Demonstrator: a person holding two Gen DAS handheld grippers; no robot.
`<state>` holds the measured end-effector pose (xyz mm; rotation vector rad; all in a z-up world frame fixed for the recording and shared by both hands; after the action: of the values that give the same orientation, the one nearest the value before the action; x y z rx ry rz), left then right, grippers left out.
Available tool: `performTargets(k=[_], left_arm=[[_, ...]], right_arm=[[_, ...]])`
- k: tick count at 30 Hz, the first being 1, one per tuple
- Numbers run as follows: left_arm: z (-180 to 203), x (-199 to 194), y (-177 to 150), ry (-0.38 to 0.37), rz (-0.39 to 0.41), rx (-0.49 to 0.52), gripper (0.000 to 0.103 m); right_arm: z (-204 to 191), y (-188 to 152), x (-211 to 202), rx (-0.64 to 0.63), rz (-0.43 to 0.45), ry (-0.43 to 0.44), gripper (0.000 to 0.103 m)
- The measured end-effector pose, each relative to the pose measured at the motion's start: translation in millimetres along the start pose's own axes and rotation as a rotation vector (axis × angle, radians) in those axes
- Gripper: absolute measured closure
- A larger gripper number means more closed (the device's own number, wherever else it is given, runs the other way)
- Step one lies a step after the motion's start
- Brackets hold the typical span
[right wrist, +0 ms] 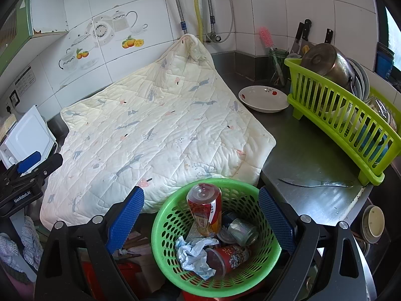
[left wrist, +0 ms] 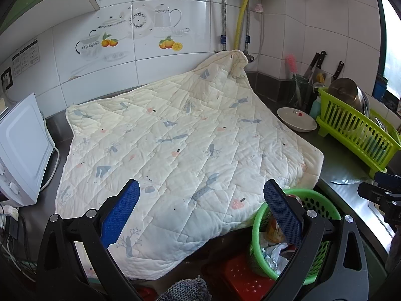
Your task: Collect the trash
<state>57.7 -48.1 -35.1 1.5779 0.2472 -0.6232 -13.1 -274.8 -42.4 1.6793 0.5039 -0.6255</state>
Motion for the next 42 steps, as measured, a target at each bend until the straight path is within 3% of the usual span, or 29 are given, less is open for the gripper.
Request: performTargets(k=[42], left_arm=[[4.0,2.2,-2.3,-0.008,-0.007,-0.001,0.005]], right_arm=[[-1.3,-0.2,1.6,-0.004,-0.003,0.007,0.014]])
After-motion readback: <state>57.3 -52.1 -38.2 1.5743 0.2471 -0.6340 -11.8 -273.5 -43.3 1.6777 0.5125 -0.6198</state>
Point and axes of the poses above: each gripper's, at about its wrist camera, not at the fingertips, and x roughly the way its jaws point, z to its right, y to its top, the point moved 4 cm from there along x, roughly the way its jaws point, and after that the axes turned 5 degrees about z, right-handed, at the moved point
